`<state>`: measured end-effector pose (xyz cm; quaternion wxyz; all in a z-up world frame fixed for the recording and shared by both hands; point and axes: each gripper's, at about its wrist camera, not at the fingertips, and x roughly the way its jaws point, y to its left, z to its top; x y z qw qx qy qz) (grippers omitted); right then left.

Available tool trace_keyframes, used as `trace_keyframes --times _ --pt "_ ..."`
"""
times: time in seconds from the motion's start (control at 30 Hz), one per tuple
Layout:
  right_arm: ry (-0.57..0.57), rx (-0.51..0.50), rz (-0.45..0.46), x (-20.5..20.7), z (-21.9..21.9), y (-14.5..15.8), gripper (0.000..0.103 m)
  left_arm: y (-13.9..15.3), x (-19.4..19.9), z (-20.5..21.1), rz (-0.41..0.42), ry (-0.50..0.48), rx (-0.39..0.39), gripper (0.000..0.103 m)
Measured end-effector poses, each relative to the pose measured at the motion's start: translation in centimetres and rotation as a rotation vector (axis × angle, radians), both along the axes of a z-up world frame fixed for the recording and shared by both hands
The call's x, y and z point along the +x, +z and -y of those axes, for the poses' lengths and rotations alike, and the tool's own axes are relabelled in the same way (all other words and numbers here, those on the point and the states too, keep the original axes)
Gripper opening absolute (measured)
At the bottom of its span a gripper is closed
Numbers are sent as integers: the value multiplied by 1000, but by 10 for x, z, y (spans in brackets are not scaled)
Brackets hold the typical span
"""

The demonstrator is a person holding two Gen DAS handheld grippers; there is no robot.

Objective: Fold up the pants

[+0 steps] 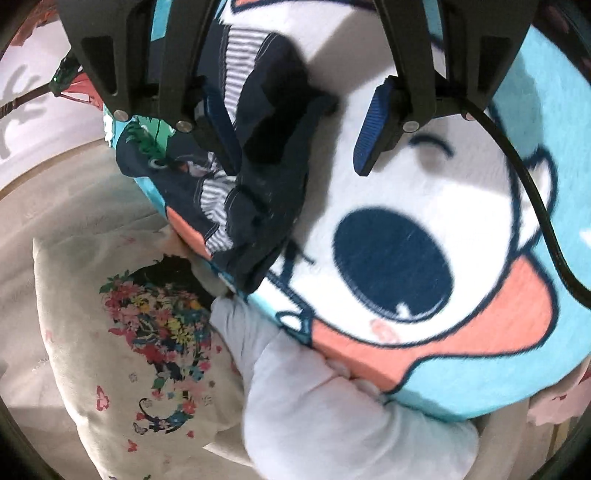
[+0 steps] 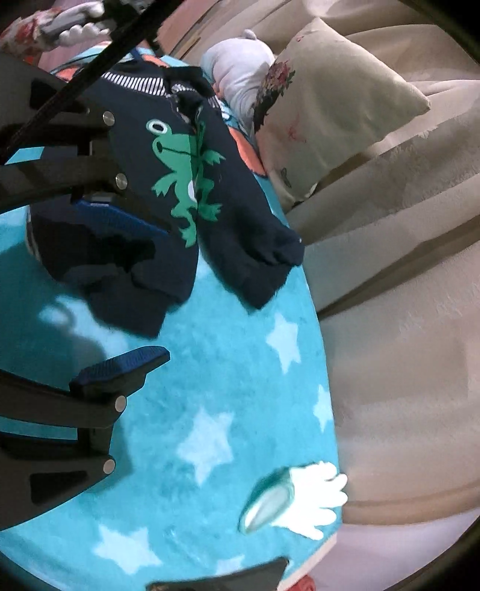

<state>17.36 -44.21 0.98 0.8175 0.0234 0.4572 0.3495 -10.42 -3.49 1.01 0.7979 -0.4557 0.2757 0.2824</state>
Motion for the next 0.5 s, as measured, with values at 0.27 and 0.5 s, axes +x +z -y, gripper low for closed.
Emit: trace_keyframes --times 0.27,0.5 --pt "-3 -35 25 -20 -17 -12 66 -7 5 19 -13 -44 29 65" --pt "-45 -36 58 -22 -12 -4 14 -12 5 22 -23 -35 29 68"
